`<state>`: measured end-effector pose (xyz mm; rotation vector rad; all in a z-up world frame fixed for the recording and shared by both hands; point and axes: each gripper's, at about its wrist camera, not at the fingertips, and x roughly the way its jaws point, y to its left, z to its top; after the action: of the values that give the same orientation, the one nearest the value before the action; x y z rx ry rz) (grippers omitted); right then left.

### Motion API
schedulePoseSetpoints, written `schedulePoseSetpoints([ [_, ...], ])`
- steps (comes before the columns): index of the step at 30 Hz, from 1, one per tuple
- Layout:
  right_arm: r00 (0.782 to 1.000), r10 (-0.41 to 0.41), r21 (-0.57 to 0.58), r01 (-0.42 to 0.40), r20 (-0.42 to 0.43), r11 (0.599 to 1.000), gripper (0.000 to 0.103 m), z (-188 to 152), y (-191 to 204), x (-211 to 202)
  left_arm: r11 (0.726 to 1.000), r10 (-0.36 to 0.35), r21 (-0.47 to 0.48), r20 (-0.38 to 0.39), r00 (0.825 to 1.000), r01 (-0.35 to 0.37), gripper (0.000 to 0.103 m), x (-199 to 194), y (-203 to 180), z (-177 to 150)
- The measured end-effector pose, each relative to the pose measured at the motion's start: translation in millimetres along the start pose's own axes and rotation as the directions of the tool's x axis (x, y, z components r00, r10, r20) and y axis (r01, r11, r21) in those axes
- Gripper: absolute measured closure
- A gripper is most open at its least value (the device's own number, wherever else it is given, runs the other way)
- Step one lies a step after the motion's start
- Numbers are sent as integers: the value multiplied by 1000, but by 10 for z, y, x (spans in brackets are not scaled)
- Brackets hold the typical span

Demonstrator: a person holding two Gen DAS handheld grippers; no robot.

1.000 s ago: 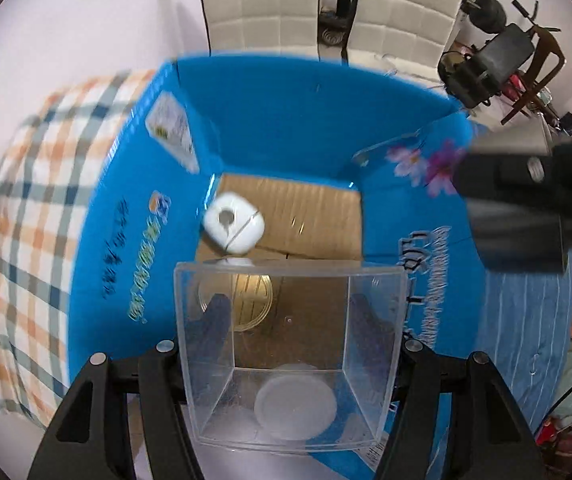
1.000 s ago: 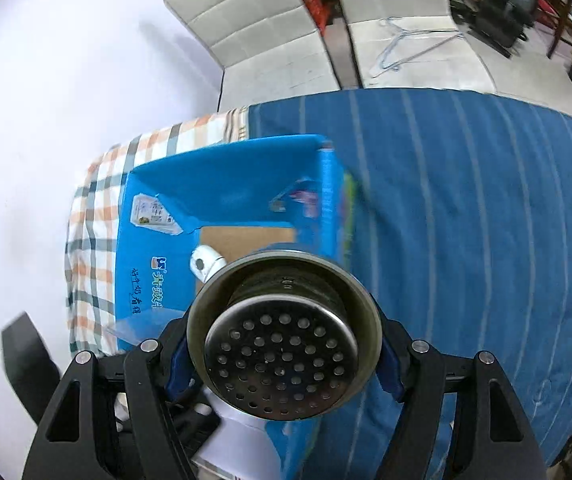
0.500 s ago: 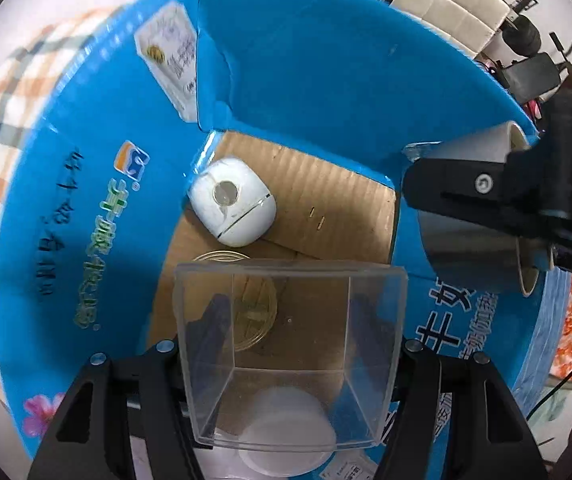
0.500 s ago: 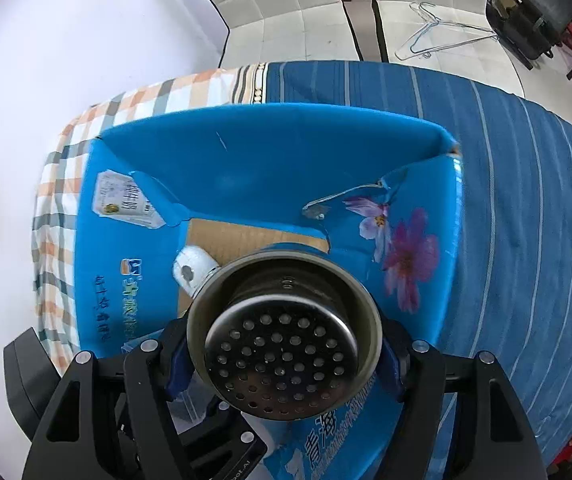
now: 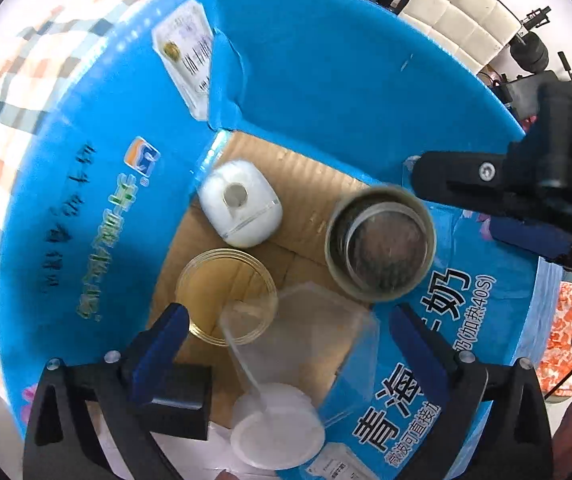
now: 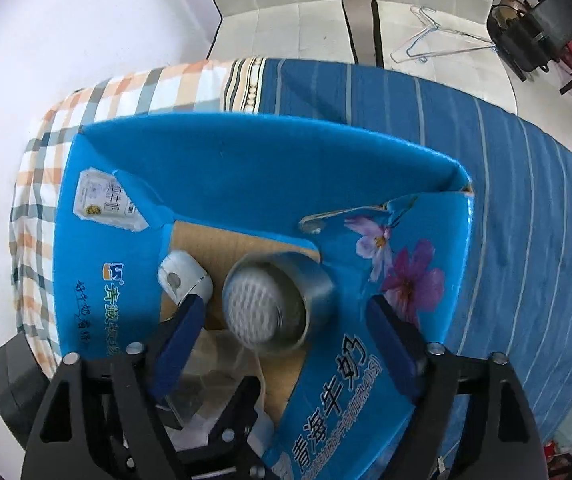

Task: Organize rigid objects
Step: 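Open both grippers to drop the cube and silver tin into the box, then move the right gripper to the black car key and grasp it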

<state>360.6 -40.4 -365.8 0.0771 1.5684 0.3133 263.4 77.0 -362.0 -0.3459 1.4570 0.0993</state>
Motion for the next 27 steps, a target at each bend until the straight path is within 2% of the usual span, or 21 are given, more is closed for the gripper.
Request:
schedulePoseSetpoints([
  [4,1000,-5,2,5,17,1000,17,-32,-34,-114,1000,23,9,28,999,-23,0,-139,27,-20],
  [6,1000,-8,0,8,24,1000,17,-73,-41,-165,998,51,26,43,998,-53,0,-211,44,-41],
  [9,999,-3,-1,3,36,1000,9,-155,-58,-244,990,121,63,65,991,-125,0,-299,89,-119],
  [14,999,22,-8,-21,38,1000,6,-392,-54,-364,977,196,70,104,975,-203,0,-446,239,-251],
  [19,998,24,-29,-23,59,999,5,-642,-14,-487,973,209,68,154,966,-221,0,-704,345,-341],
  [27,988,49,-69,-39,149,997,5,-1094,33,-930,966,214,91,246,945,-242,0,-1149,359,-594],
])
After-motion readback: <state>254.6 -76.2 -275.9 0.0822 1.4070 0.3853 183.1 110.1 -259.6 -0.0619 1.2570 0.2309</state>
